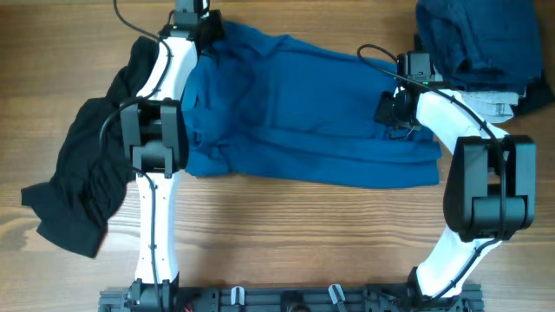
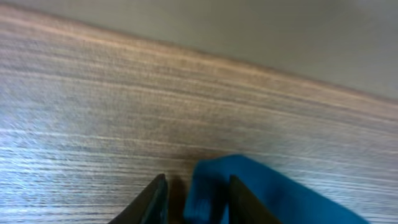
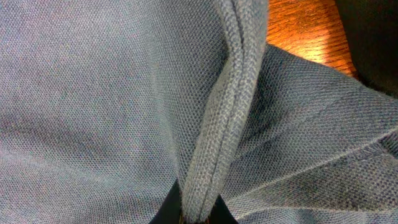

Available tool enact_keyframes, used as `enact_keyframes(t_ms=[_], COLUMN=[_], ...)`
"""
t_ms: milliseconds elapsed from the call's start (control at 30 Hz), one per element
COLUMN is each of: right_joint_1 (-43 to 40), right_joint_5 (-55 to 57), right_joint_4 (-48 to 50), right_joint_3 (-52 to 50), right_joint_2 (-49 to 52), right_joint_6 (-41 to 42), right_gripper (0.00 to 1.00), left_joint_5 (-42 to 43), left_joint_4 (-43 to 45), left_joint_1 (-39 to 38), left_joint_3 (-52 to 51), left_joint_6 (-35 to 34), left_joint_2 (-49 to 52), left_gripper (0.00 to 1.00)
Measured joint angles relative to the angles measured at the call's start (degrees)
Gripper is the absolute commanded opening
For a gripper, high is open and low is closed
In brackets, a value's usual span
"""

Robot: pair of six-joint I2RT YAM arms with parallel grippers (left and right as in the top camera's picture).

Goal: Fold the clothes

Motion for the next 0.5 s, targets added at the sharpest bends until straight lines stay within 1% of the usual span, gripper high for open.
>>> enact_keyframes(t_ms=[33, 167, 233, 500], right_joint_1=[0.0, 0.0, 0.0, 0.0], right_joint_5=[0.0, 0.0, 0.0, 0.0], right_joint_4=[0.0, 0.0, 0.0, 0.0], right_joint_3=[0.0, 0.0, 0.0, 0.0], right_joint_2=[0.0, 0.0, 0.0, 0.0], right_joint_6=[0.0, 0.0, 0.0, 0.0], right_gripper=[0.04, 0.04, 0.04, 0.04], left_joint_5=[0.0, 0.3, 0.4, 0.3], left_joint_4=[0.0, 1.6, 2.1, 3.3], left_joint_1=[0.0, 0.0, 0.0, 0.0], left_joint_3=[0.0, 0.0, 0.0, 0.0], left_joint_6=[0.0, 0.3, 0.4, 0.4], left_joint_2=[0.7, 1.1, 1.1, 1.1], left_gripper=[0.28, 0.09, 0.04, 0.04])
